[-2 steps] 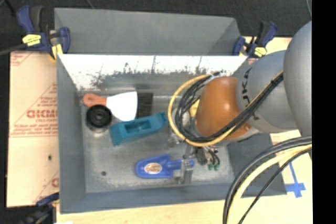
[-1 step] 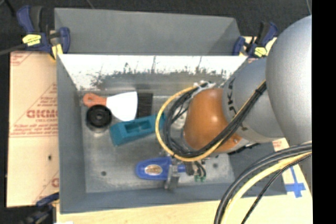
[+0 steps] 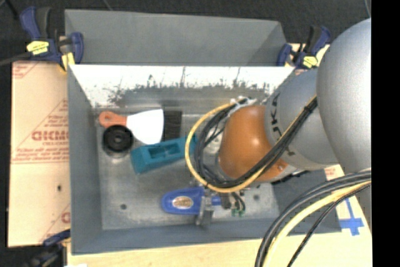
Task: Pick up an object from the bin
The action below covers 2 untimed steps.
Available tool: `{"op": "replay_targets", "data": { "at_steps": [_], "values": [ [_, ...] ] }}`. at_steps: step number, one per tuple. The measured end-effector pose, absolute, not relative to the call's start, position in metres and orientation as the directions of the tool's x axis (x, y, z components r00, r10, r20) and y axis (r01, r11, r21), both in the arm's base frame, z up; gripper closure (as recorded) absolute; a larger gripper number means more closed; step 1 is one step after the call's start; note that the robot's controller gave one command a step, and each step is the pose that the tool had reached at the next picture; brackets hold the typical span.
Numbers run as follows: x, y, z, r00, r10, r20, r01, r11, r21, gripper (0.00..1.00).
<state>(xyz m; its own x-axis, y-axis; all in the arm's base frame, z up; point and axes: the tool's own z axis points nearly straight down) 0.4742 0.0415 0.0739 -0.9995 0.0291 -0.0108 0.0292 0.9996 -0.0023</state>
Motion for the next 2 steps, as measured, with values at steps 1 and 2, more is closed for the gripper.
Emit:
{"op": "replay_targets", "data": {
  "at_steps": [1,2],
  "values": [
    [0.475,0.033,0.115,-1.000,-0.007,-0.005,-0.007,1.000,-0.004,1.00],
    [0.475,0.028,0.151,-1.000,0.013,-0.014,0.013,1.000,-0.002,1.00]
  ]
}}
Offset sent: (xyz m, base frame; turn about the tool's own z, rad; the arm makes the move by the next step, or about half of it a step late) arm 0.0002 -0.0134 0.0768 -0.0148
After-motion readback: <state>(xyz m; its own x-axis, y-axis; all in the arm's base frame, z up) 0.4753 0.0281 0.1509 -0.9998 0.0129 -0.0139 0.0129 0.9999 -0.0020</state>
